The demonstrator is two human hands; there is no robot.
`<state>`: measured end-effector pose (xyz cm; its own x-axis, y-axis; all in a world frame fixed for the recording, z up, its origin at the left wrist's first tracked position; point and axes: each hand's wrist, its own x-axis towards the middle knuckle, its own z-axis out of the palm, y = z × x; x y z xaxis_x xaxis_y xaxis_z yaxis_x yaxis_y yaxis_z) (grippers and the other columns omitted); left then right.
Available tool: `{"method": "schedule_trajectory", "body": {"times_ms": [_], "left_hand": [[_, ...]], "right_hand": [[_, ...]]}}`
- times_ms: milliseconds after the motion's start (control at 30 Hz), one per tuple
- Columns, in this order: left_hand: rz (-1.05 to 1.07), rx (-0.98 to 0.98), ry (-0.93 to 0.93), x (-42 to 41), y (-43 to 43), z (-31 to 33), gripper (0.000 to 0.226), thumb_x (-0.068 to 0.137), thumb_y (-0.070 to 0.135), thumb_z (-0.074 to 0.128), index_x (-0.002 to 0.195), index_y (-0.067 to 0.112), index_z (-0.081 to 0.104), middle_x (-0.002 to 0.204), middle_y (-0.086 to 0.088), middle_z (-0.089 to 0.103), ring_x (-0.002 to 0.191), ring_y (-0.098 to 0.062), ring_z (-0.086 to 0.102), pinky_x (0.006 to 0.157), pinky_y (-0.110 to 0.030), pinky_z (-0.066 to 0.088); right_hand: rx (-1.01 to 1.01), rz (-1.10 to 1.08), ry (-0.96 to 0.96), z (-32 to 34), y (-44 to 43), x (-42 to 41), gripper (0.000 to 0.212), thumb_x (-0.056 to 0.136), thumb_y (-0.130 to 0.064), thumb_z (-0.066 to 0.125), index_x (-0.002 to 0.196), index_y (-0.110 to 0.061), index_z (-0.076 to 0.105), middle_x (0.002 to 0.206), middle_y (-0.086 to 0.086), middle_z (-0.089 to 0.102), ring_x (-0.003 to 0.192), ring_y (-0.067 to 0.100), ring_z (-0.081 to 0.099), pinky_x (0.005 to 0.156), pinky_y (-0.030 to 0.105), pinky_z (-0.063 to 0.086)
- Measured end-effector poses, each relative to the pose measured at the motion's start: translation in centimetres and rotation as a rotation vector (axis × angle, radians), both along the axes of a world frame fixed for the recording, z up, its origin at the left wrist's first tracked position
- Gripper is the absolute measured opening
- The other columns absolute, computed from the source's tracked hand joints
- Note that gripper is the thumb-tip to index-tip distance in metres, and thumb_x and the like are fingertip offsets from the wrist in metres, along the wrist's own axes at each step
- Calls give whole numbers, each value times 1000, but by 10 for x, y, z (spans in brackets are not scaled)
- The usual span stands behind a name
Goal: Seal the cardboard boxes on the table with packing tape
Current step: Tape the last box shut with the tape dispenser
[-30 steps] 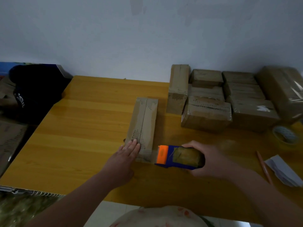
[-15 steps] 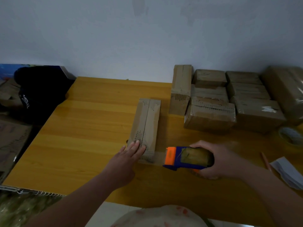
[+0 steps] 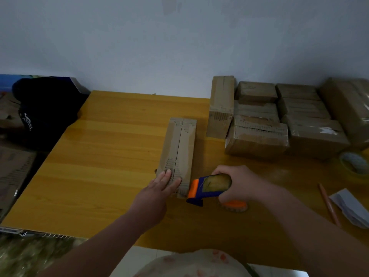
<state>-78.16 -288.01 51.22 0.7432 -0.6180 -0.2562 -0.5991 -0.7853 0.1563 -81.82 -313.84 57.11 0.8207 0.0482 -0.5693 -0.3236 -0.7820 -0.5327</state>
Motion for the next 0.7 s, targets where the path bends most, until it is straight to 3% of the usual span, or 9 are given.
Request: {"method": "schedule_trajectory", "body": {"times_ms": [133,367,600,700], "left_hand": [[-1,-4,-5,0,-2,1,76,98,9,41,151,36,-6,157,4,-20,147,-16,-10,117,-29,12],[5,6,-31,1,-3,0,75,99,10,44,151,37,-2,161,2,-12,148,-17,-5,116,-31,18],[-13,56,-62,3,-5,3,71,101,15,42,152,35,-2,161,0,-9,148,-18,-1,115,-33,22],[-20,51,-53,2,-4,3,68,102,16,40,152,34,-2,161,-1,-9,148,-19,-1,115,-34,24]], "right_hand": [[45,-48,74,-2,-3,7,47,72,-32,78,112,-39,56,103,-2,56,84,16,60,59,24,47],[60,-90,137,-6,-3,11,39,74,-34,76,108,-35,59,109,-6,52,95,11,51,72,27,44],[38,-129,143,1,4,9,41,75,-35,74,113,-29,60,113,-5,48,104,15,48,74,28,44],[-68,-110,152,-2,7,5,50,74,-41,75,119,-27,59,120,-3,48,109,17,47,81,30,48]]}}
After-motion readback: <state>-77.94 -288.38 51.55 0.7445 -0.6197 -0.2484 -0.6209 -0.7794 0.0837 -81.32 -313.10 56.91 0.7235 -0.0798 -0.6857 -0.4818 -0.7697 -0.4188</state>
